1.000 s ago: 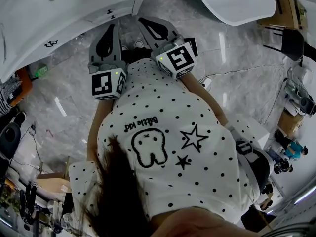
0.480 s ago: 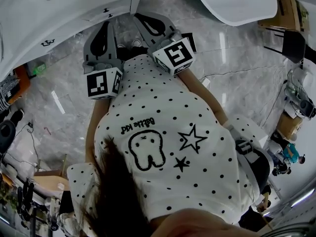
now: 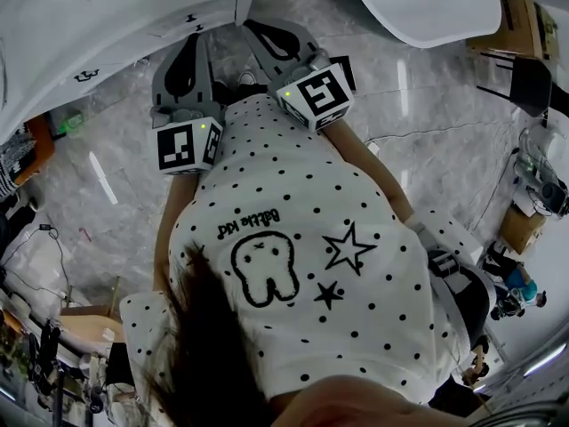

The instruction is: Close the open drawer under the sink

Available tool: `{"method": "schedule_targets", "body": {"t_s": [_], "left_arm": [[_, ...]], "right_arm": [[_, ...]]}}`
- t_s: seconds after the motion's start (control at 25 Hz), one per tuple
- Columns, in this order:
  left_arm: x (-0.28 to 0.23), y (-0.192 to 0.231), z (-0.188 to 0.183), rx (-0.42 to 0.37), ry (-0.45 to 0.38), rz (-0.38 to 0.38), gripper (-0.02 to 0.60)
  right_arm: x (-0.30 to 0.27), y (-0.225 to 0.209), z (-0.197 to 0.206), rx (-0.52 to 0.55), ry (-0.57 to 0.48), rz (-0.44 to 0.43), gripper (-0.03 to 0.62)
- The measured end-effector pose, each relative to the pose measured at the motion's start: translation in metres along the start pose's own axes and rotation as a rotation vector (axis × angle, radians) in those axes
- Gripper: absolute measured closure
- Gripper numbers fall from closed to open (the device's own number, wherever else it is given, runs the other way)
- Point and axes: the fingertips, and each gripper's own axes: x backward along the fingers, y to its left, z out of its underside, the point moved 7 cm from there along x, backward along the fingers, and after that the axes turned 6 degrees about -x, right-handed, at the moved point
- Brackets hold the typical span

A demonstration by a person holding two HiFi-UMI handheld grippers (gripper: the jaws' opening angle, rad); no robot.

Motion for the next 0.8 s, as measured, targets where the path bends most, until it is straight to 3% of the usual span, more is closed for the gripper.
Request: {"method": "schedule_targets", "body": {"t_s": [0.8], "left_arm": [[-0.008,0.007,0.001,0.002,0.027,0.013,0.577]], "right_arm": [[-0.011,-0.004,0.0,-0.009,0.015,0.008,0.58]]}}
